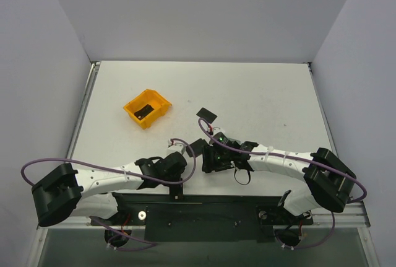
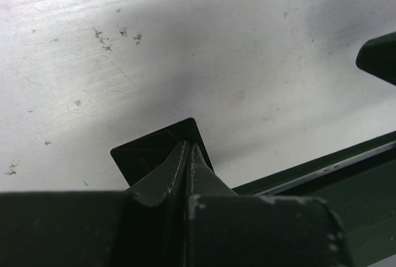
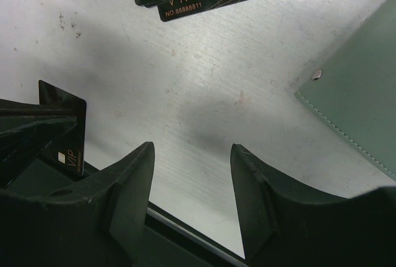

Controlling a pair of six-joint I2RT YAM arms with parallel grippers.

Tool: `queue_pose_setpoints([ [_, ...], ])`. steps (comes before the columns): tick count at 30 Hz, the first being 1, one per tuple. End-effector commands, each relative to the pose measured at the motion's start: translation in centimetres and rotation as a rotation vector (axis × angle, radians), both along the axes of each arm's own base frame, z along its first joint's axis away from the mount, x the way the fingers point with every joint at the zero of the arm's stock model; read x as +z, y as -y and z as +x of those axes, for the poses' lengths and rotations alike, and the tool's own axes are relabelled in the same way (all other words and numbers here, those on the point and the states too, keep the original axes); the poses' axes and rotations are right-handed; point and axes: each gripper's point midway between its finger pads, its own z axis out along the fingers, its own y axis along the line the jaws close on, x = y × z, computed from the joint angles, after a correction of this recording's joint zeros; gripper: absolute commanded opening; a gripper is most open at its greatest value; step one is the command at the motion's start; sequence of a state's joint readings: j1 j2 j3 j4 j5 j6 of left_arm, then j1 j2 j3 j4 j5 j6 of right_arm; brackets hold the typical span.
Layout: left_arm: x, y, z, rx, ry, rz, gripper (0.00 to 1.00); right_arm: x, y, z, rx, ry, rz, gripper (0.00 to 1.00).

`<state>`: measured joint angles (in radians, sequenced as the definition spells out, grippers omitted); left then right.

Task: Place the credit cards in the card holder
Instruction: Pick up the credit card at the corner of the board.

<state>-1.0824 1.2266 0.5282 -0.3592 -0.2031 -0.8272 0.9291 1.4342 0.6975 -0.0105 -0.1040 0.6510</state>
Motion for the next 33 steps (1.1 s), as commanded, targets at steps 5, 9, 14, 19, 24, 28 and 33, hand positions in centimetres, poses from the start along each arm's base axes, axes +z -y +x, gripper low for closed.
queue_pose_setpoints([
  [5,-0.9,-3.1,0.8,0.159,-0.015,0.085,0.03,0.1,0.3,0.2,-0.014,0.005,0.000,0.48],
  [9,-0.7,-4.6,1.4,0.228,-0.003,0.101,0.02,0.1,0.4,0.2,-0.016,0.007,0.002,0.48],
  [14,-0.1,-5.8,1.9,0.279,0.012,0.098,0.02,0.9,0.5,0.2,-0.032,0.017,0.030,0.48],
  [19,0.3,-6.0,1.9,0.294,0.019,0.075,0.02,2.7,-1.0,-0.8,-0.098,0.017,0.174,0.49],
  [24,1.4,-4.9,2.3,0.292,0.044,-0.014,0.03,4.3,-4.0,-2.8,-0.071,0.027,0.270,0.50],
  [28,3.3,-4.2,2.8,0.281,0.085,-0.080,0.05,4.8,-5.5,-3.6,-0.075,-0.010,0.347,0.52],
  [33,4.9,-4.3,4.0,0.286,0.144,-0.079,0.10,3.4,-6.1,-5.3,-0.108,-0.089,0.404,0.55],
])
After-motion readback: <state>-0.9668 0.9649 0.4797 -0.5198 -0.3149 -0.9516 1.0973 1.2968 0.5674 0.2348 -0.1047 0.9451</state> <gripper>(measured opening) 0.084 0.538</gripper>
